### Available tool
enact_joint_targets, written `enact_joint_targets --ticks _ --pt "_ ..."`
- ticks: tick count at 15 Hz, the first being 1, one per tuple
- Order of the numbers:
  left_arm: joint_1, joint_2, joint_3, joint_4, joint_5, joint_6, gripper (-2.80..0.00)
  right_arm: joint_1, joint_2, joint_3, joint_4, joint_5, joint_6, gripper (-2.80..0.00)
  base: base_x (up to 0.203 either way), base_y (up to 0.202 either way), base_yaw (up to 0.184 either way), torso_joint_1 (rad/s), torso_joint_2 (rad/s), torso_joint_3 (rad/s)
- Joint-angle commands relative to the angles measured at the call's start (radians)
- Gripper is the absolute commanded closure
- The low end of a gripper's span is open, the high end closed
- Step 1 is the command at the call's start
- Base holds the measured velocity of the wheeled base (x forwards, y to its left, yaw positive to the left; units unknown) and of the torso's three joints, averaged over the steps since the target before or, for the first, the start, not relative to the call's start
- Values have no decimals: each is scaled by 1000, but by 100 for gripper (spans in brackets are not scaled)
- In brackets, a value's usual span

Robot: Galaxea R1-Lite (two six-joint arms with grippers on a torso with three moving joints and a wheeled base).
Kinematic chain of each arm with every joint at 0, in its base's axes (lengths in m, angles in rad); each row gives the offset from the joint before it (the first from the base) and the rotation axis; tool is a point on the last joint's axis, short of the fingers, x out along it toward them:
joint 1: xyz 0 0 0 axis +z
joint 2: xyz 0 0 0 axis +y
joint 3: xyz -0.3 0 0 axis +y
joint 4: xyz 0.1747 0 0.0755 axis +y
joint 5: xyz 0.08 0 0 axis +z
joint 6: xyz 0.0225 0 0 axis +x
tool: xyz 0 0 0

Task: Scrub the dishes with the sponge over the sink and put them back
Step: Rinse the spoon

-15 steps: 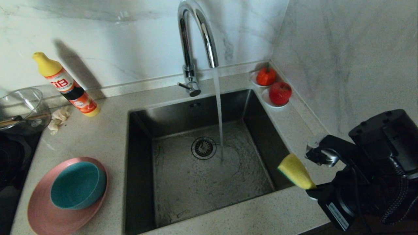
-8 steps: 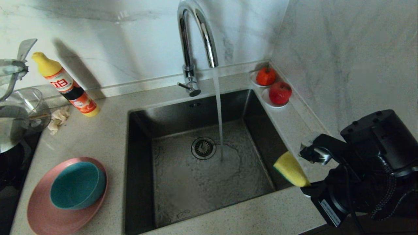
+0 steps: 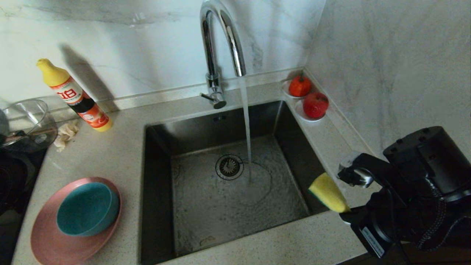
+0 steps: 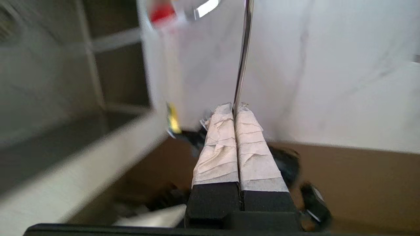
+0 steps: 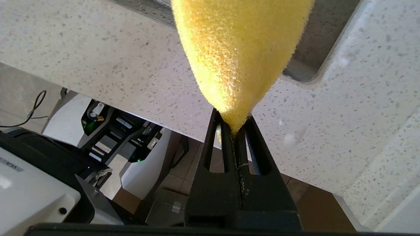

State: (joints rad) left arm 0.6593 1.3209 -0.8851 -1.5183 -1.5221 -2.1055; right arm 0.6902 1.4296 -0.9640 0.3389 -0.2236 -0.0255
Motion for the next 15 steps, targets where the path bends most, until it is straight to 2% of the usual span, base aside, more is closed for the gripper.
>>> enact_joint_targets --ticks 1,7,12,14,15 --pt "84 -12 -90 -9 -8 -11 0 0 -9 1 2 0 -1 0 0 0 0 0 0 0" --pt "195 -15 -210 -9 -8 -10 0 0 -20 5 2 -2 -1 0 0 0 0 0 0 0" --pt "398 -19 -256 2 -8 -16 0 0 -29 7 2 0 -4 0 0 0 0 0 0 0" --pt "472 -21 -284 30 -8 -79 0 0 -32 7 2 0 -4 0 0 0 0 0 0 0" --pt "496 -15 -314 50 -8 -145 0 0 -32 7 2 0 -4 0 0 0 0 0 0 0"
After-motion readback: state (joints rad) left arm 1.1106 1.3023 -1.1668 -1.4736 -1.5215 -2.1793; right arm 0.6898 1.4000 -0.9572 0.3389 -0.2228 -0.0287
